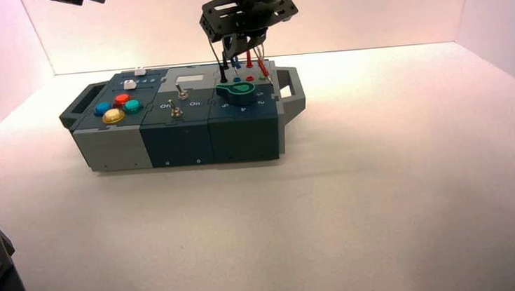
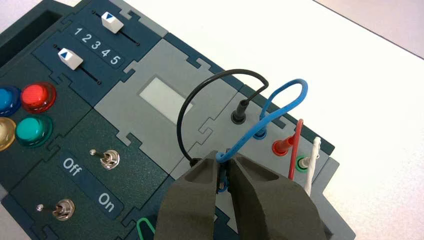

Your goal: Insert the blue wire.

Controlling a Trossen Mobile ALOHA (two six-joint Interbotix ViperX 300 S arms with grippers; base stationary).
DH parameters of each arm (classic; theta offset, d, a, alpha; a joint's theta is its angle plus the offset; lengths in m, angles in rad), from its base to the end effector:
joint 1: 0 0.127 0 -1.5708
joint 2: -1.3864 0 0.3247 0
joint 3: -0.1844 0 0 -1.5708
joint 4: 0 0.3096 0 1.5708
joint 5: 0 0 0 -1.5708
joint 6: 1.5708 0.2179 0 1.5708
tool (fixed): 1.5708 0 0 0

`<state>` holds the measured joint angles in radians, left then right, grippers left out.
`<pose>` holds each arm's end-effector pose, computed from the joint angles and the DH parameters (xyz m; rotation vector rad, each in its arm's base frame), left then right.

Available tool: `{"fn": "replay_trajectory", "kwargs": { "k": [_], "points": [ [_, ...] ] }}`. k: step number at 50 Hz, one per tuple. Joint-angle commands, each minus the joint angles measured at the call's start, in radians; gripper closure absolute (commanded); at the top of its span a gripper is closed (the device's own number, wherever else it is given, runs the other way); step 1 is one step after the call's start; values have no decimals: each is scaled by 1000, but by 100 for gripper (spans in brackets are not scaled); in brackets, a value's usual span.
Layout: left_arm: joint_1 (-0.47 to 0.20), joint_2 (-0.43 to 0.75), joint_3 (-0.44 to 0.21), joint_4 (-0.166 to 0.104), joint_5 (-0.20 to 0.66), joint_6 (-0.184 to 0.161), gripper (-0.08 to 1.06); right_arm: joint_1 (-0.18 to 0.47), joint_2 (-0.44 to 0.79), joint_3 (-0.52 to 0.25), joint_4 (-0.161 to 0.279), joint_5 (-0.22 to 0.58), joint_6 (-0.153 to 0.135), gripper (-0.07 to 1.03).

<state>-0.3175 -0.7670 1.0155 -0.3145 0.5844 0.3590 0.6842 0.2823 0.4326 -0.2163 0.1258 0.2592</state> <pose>0.2444 -0.1195 0.1665 0.1467 0.7936 -0.5000 0.4110 0.3277 0.0521 -0.2560 0.8117 0.5992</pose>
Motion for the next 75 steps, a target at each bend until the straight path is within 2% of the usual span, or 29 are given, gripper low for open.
{"fn": "replay_trajectory", "kwargs": {
  "k": [1,32,56,75],
  "points": [
    [-2,-2,-12,2,-9,5,44,-3,-17,-9,15,-26,3,99],
    [0,-2,-12,2,-11,8,44,-5,9,-8,12,-32,-2,99],
    [-2,0,-12,2,-11,8,44,-5,-31,38,12,29,-2,99],
    [0,-3,-12,2,-11,9,44,-5,-11,43,12,34,-2,99]
  ]
}}
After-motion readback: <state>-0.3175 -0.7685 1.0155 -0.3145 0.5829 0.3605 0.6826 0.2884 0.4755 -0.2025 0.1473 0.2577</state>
